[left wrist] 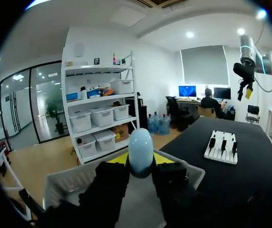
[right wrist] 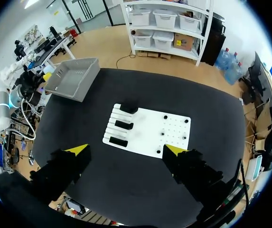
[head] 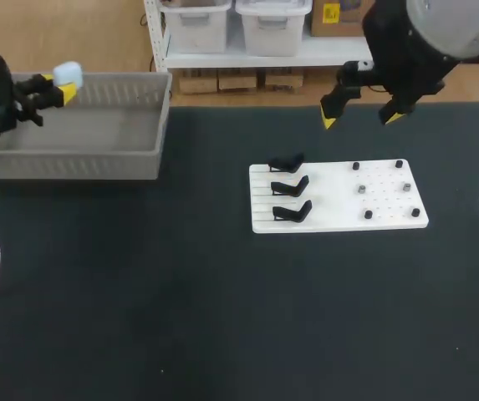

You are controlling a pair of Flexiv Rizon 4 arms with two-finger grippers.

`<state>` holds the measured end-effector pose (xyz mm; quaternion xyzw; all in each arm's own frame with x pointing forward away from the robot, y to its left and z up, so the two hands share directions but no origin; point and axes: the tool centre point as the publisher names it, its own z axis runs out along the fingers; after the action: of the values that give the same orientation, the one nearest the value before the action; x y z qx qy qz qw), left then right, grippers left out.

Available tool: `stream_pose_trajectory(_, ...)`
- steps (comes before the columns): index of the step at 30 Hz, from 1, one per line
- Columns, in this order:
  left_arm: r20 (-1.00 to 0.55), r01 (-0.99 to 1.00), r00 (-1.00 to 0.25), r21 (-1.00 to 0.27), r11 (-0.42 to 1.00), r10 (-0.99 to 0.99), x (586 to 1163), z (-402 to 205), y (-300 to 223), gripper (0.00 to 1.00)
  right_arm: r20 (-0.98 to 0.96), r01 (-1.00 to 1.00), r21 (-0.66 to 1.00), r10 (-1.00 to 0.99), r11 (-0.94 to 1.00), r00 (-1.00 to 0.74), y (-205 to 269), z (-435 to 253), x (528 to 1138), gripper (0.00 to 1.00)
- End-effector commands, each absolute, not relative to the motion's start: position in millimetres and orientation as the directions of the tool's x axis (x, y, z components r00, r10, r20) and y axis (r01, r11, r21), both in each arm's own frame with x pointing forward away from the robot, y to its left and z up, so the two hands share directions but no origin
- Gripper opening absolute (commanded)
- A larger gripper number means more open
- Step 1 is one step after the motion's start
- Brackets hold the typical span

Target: Pick up each earbud case from the left stands, insert the matching earbuds, close the lid, and place the case in the box.

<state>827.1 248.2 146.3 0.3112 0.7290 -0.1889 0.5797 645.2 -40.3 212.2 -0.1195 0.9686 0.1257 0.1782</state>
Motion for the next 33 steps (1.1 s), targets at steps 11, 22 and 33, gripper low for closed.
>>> stream_pose_trajectory(11, -0.951, 0.649, -0.159, 0.103, 0.754, 0.267, 868, 122, 267, 1.00, -0.380, -0.275, 0.200, -0.184, 0.941, -0.907, -41, 212, 644, 1.00)
stream_pose_trajectory(22, -0.955, 0.662, -0.132, 0.114, 0.741, 0.265, 853, 124, 273, 1.00, -0.380, -0.275, 0.200, -0.184, 0.941, -0.907, -41, 212, 644, 1.00)
stream_pose_trajectory(33, -0.955, 0.662, -0.132, 0.114, 0.741, 0.265, 853, 124, 273, 1.00, -0.380, -0.275, 0.200, -0.184, 0.941, -0.907, -41, 212, 644, 1.00)
